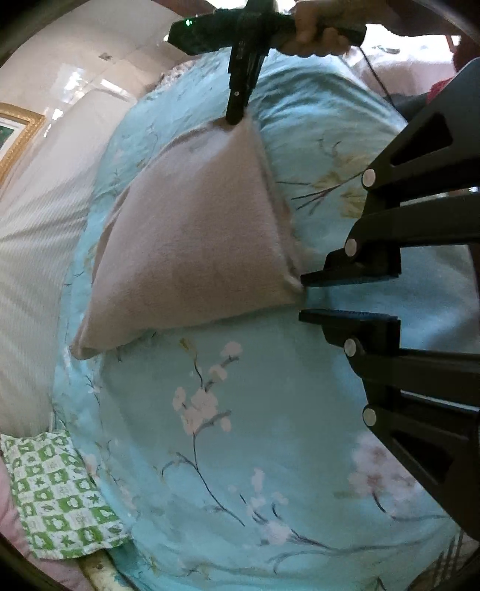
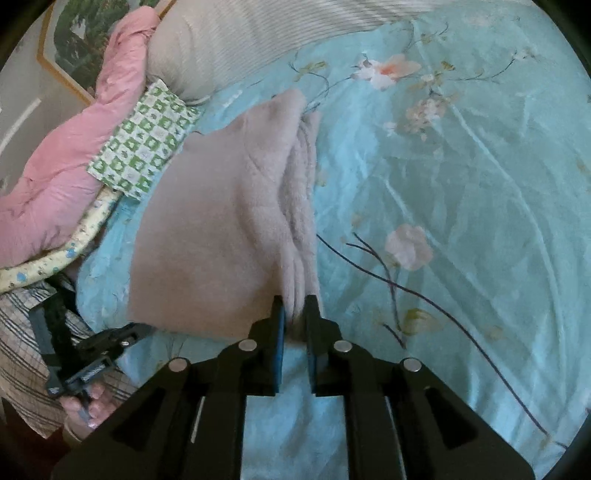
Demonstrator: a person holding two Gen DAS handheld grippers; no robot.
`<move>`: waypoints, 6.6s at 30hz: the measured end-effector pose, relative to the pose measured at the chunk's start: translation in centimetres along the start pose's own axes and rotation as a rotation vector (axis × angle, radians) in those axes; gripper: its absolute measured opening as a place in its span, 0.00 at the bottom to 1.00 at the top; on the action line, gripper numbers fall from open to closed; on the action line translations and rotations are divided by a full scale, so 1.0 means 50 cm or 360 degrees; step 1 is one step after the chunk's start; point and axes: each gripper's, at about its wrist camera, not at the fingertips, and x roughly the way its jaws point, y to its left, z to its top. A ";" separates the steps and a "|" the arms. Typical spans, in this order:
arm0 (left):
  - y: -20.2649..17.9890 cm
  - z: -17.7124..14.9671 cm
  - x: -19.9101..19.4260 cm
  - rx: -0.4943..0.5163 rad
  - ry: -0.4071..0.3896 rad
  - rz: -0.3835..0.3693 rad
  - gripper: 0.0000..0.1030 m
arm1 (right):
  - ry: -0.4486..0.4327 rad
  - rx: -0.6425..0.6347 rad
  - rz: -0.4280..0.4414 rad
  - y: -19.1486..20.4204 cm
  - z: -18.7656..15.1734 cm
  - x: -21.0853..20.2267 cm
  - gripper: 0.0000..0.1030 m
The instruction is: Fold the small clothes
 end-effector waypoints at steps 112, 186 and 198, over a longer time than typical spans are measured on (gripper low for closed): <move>-0.047 -0.071 -0.092 -0.0029 -0.0174 0.0260 0.85 | -0.0285 -0.0296 -0.0182 0.139 -0.183 -0.068 0.76; -0.025 0.182 0.036 0.0059 -0.0093 0.0478 0.98 | -0.0134 -0.0447 -0.0120 0.179 0.101 0.054 0.92; -0.026 0.180 0.032 0.0057 -0.0106 0.0474 0.98 | -0.0133 -0.0445 -0.0121 0.180 0.101 0.057 0.92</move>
